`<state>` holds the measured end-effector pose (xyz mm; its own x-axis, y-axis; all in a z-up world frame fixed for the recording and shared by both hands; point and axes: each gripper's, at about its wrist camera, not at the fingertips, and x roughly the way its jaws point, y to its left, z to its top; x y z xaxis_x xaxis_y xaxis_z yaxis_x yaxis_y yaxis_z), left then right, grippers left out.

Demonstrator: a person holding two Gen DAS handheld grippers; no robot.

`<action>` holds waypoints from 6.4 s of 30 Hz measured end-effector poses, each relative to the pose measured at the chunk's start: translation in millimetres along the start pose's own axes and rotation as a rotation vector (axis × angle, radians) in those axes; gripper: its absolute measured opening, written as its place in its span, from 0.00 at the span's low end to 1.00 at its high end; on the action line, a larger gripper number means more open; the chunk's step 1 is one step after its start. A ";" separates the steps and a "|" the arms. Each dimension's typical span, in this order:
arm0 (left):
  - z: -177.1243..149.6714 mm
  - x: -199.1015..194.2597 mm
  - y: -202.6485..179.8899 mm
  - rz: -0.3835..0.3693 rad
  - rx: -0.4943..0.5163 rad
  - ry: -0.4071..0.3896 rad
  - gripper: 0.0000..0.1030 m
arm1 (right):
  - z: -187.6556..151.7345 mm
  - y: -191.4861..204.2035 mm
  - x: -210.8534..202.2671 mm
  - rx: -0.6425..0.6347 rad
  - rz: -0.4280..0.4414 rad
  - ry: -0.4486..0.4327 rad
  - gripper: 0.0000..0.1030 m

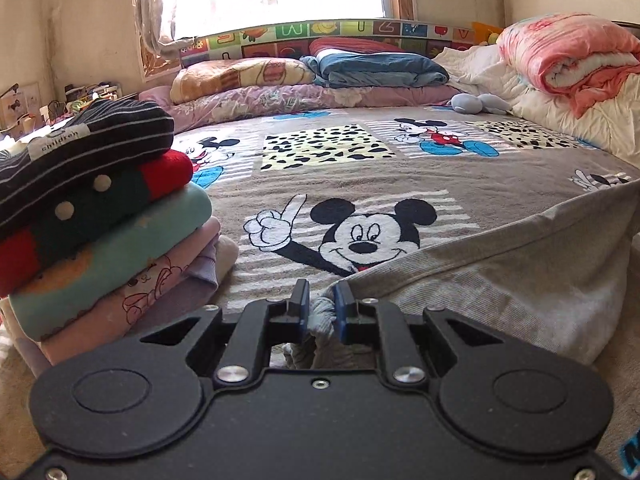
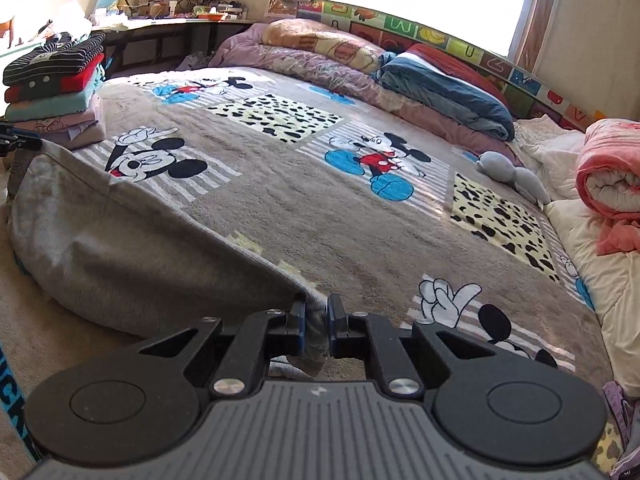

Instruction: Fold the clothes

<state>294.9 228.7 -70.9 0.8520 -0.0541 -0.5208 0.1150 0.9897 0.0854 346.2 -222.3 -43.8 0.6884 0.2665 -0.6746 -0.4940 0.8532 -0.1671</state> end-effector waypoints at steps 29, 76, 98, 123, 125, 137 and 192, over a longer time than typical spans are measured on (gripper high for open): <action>-3.0 50.6 10.4 0.095 -0.106 0.024 0.11 | 36.2 -42.7 122.9 0.173 0.082 0.323 0.13; -16.8 58.7 1.8 0.183 -0.109 0.077 0.47 | -16.5 34.5 34.5 0.321 0.067 -0.079 0.44; -20.4 47.4 20.4 0.139 -0.203 0.052 0.53 | -26.8 116.1 67.4 0.285 0.181 0.010 0.45; -40.5 6.7 72.5 -0.197 -0.448 -0.014 0.40 | 110.5 172.3 135.4 -0.015 0.321 -0.009 0.54; -37.3 0.8 57.8 -0.179 -0.315 -0.035 0.29 | 113.2 180.9 155.0 -0.057 0.321 0.031 0.54; -40.4 -21.6 26.1 -0.172 0.065 -0.129 0.04 | 98.2 210.7 131.4 -0.274 0.308 -0.063 0.02; -125.2 22.2 -186.6 0.117 1.271 -0.361 0.26 | 33.1 138.2 86.4 0.112 0.231 0.023 0.20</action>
<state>228.4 59.5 -204.7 0.9539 -0.2052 -0.2188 0.2581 0.1895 0.9474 355.0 -66.5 -101.4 0.5513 0.4510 -0.7019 -0.5743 0.8154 0.0728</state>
